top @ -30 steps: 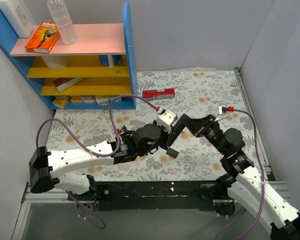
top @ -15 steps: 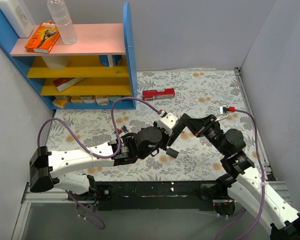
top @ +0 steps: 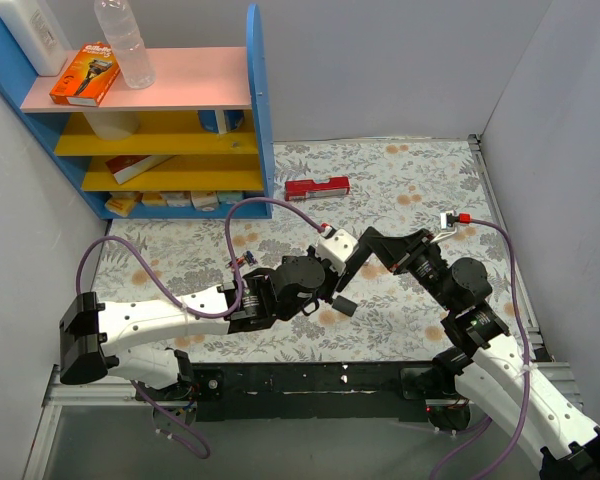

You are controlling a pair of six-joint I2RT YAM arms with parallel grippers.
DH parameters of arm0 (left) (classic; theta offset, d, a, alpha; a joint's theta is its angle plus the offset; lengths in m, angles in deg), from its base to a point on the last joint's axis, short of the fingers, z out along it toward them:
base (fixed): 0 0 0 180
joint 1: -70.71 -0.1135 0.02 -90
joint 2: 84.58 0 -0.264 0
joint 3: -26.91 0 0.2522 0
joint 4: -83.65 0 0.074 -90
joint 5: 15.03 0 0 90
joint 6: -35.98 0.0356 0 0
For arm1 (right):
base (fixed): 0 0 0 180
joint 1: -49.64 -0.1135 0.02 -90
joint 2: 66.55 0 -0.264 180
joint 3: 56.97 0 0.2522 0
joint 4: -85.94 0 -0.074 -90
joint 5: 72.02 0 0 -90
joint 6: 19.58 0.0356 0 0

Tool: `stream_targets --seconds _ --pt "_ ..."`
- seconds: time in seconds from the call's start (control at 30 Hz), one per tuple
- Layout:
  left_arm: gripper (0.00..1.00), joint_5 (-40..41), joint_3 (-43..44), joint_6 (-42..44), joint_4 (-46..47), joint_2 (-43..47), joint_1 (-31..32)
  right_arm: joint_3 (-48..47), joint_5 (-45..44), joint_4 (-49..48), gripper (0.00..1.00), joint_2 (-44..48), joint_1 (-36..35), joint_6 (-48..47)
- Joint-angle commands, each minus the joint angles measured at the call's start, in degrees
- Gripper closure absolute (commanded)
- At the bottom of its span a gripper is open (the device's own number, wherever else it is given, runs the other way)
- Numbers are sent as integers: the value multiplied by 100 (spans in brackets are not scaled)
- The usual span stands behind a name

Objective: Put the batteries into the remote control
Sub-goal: Load the battery into the remote control.

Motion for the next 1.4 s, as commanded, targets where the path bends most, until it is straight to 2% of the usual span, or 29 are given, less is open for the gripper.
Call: stream_targets --seconds 0.0,0.17,0.33,0.53,0.67,0.93,1.17,1.23,1.37 --pt "100 -85 -45 32 -224 -56 16 -176 -11 -421 99 94 3 106" --pt "88 -156 -27 -47 -356 -126 16 -176 -3 -439 99 85 12 124" --pt "89 -165 -10 -153 -540 -196 7 -185 -11 -448 99 86 11 132" --pt "86 72 96 -320 -664 -319 7 -167 6 -448 99 68 12 141" --pt "80 169 175 -434 -673 -381 7 -167 15 -465 99 50 12 150" --pt "77 248 307 -399 -576 -460 7 -158 15 -456 99 85 11 150" --pt "70 319 280 -373 -550 -416 7 -141 -2 -439 99 112 12 150" --pt "65 354 263 -364 -550 -390 7 -141 -2 -439 99 103 12 159" --pt "64 371 254 -364 -558 -346 7 -141 6 -448 99 103 12 159"
